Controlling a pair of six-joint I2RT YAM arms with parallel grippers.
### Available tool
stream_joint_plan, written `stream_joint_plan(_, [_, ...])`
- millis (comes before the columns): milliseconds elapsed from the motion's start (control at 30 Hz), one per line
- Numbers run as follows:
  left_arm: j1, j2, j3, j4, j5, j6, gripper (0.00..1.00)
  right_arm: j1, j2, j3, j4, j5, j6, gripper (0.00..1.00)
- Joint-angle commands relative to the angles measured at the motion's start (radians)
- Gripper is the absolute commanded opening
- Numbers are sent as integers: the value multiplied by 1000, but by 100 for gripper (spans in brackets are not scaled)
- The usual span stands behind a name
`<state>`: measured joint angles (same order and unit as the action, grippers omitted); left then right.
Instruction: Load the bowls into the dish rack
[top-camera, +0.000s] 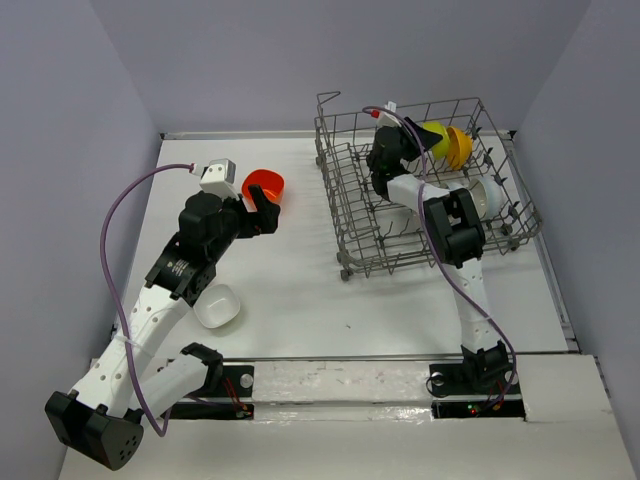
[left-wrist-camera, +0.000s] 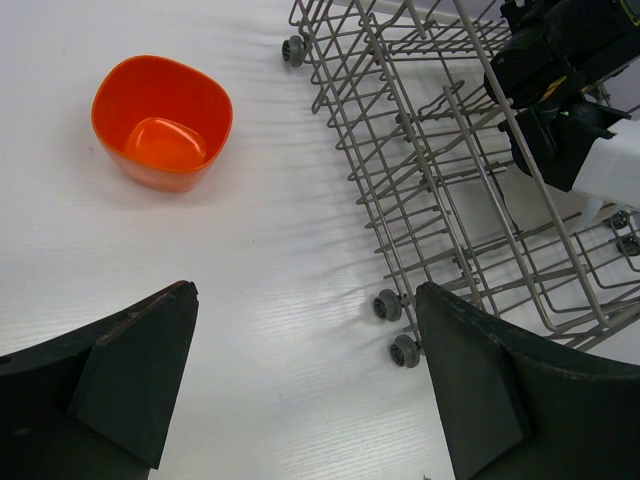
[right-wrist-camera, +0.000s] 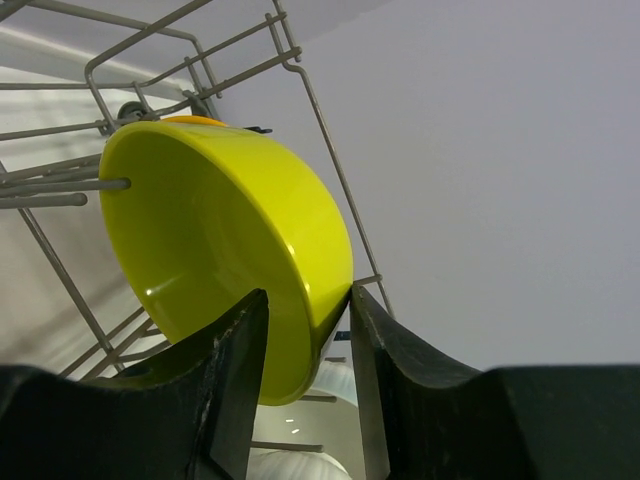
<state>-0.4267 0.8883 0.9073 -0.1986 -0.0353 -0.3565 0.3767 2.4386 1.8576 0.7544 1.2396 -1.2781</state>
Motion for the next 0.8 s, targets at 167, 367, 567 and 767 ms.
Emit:
stream_joint_plan(167, [-6,3,-13,39,-15,8,99,-5,40,32,-86,-9,98,47])
stream_joint_plan(367, [-6,1,-13,37,-17,8,99,-5,31,41,-139,-8,152,48])
stream_joint_plan(567, [-6,1,-13,37,-15,8,99,-5,22,38,-179,-11,194,55])
stream_joint_plan(767, [-6,3,-12,37,-17,8,99,-5,23,40,-188,-11,204,62])
